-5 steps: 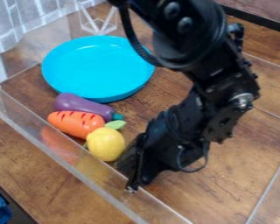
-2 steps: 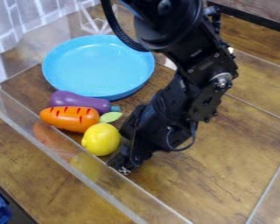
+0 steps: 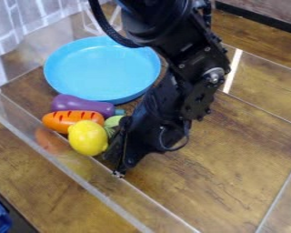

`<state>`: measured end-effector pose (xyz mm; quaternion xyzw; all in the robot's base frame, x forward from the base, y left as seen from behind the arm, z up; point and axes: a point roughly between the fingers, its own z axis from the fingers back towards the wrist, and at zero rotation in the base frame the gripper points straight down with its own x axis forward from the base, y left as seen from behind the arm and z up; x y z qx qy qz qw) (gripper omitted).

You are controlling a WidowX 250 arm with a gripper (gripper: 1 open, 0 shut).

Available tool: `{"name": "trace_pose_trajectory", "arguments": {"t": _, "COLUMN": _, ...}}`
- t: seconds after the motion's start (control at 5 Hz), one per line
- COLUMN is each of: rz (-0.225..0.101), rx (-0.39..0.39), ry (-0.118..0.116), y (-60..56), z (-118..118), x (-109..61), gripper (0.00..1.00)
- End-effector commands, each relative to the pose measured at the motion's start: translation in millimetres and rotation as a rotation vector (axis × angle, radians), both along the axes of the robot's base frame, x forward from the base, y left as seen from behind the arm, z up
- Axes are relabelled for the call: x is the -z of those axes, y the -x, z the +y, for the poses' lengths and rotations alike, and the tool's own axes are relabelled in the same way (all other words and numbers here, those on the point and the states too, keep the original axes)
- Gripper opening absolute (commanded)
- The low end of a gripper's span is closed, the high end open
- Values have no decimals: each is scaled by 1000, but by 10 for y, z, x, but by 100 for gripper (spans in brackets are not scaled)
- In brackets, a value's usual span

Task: Put the lemon on the blue tray

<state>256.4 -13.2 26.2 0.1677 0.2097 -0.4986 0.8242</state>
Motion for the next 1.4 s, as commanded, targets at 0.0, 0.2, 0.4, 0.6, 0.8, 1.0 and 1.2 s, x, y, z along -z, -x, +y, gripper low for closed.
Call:
{"name": "trace_pose_trajectory", "arguments": {"t": 0.0, "rz": -53, "rx": -44, "ry": -10, "y": -109, "z": 14, "x": -124, "gripper": 0}}
{"name": "trace_pose_trajectory", "arguments": {"t": 0.2, "rz": -56, "rx": -80, "ry": -28, "y": -163, "z": -19, "x": -312, "gripper": 0}}
{"name": "trace_pose_trajectory", "arguments": {"t": 0.4, "rz": -73, "rx": -101, "ry": -66, "y": -248, "z": -52, "x": -636, "gripper": 0}}
{"name": "trace_pose_trajectory", "arguments": {"t": 0.6, "rz": -78, "rx": -148, "ry": -76, "y": -277, "z": -98, "x": -759, "gripper": 100}}
{"name": "trace_pose_trajectory", "arguments": {"t": 0.8, "rz": -78, "rx": -168, "ry": -76, "y": -266, "z": -170, "x": -699, "gripper": 100}}
{"name": "trace_pose_trajectory", "arguments": {"t": 1.0, "rz": -75, "rx": -195, "ry": -67, "y": -241, "z": -228, "x": -665, "gripper": 100}}
{"name": "trace_pose_trajectory", "arguments": {"t": 1.2, "rz": -72, "rx": -207, "ry": -60, "y": -266, "z": -226, "x": -605, "gripper": 100}}
